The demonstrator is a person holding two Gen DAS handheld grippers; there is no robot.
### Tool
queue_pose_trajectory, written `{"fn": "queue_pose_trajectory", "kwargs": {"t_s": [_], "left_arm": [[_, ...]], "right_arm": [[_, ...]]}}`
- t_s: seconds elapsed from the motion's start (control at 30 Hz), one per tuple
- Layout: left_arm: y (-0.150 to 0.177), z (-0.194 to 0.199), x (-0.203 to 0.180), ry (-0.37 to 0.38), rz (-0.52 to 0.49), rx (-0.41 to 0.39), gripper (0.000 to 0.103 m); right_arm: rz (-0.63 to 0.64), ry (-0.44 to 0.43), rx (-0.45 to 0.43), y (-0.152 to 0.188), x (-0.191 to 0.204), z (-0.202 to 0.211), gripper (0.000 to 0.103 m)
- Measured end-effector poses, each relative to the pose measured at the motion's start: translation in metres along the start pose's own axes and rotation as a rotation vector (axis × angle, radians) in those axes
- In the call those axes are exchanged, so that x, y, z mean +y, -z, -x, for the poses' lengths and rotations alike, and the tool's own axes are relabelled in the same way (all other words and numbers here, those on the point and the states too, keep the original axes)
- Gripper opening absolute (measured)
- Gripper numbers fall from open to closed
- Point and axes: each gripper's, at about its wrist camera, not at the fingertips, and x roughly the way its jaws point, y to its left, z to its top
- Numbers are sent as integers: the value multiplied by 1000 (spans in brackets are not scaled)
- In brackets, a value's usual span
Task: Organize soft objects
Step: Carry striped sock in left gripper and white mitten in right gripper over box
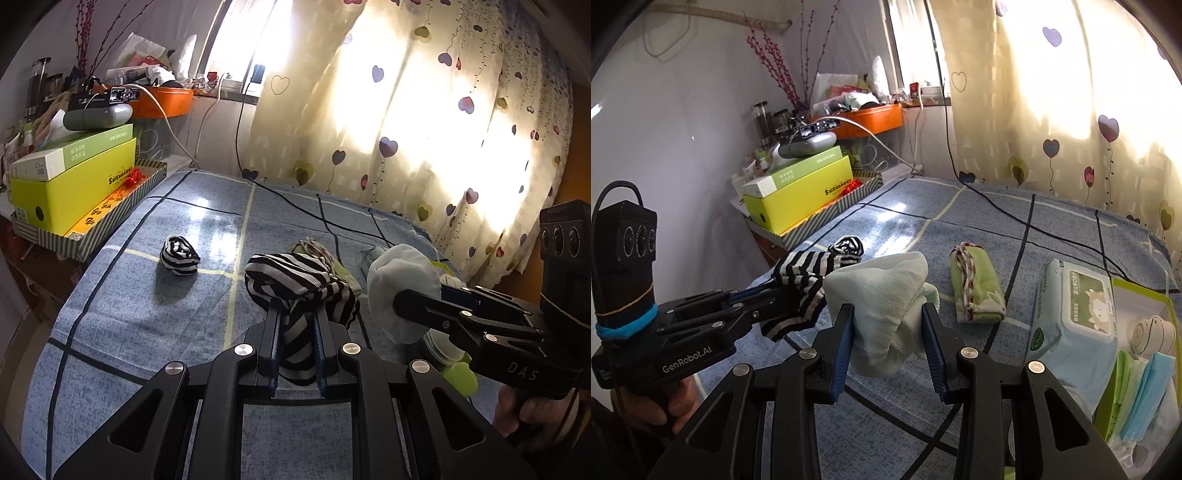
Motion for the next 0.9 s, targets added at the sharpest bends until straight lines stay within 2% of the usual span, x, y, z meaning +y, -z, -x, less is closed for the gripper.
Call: {"fn": "queue_pose_trajectory", "kwargs": {"t_s": [0.5, 0.9], "left_arm": [[-7, -6, -64, 43, -108, 7, 16], [-6, -14, -92, 67, -152, 24, 16]], "right_arm": [[-76, 33, -75, 18, -44, 49, 35], [-121, 54, -105, 32, -64, 70, 35]]}}
